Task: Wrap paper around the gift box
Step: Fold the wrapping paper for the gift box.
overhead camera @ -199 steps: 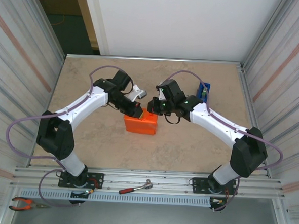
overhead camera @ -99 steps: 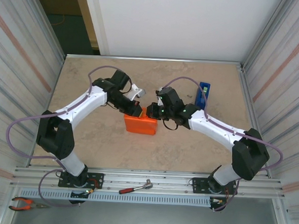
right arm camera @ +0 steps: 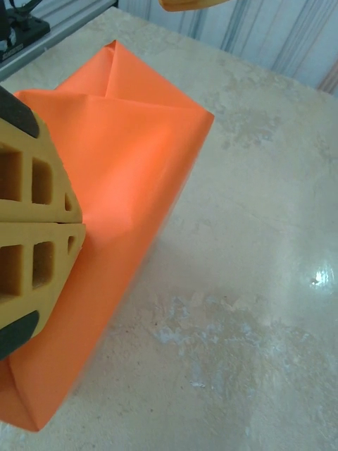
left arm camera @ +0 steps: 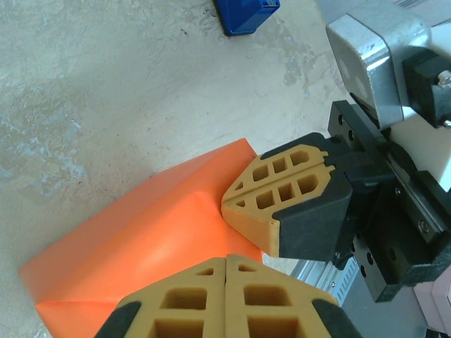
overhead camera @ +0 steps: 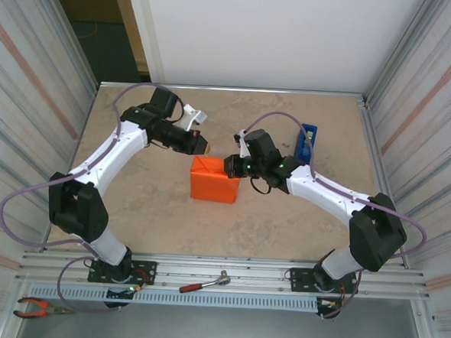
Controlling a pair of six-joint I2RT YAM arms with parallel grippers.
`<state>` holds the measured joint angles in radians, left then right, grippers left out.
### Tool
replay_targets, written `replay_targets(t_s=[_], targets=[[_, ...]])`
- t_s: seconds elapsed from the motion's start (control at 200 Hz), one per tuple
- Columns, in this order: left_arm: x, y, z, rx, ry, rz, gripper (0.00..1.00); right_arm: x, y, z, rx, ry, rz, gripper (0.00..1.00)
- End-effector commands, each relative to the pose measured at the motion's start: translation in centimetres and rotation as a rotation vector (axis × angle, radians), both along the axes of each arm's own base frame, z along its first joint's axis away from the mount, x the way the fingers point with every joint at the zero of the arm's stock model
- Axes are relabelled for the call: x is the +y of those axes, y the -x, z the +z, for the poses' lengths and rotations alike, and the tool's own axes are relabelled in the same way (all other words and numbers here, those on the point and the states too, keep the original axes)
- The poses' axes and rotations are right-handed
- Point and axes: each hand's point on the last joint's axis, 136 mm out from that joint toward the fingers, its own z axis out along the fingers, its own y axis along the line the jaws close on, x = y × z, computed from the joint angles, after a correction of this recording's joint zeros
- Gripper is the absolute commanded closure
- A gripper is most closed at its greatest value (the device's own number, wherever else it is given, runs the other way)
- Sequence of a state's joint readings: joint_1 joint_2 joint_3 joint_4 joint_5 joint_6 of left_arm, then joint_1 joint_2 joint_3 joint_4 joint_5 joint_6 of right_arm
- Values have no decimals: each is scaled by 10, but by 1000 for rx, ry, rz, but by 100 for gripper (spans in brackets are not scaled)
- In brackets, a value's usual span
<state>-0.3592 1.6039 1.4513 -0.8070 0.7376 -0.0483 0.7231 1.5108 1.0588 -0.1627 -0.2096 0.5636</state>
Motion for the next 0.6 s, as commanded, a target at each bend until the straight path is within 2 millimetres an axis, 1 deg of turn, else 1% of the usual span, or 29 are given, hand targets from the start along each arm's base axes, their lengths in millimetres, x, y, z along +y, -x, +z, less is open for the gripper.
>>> replay_targets(t_s=[0.0,0.14,0.271,0.391,0.596], targets=[[-6,3,1,7,9,-39,95,-30,26,-60,148,174,39,100],[-8,2,-10,7,-26,-45,96,-28,25,-55,141,158,50,100],[-18,2,-10,0,-19,-65,96,-26,26,-51,137,144,49,100],[-25,12,-9,5,-10,-107,96,-22,26,-46,136,127,47,100],[-20,36,-25,40,-34,-132,96,-16,24,-38,138,105,44,100]])
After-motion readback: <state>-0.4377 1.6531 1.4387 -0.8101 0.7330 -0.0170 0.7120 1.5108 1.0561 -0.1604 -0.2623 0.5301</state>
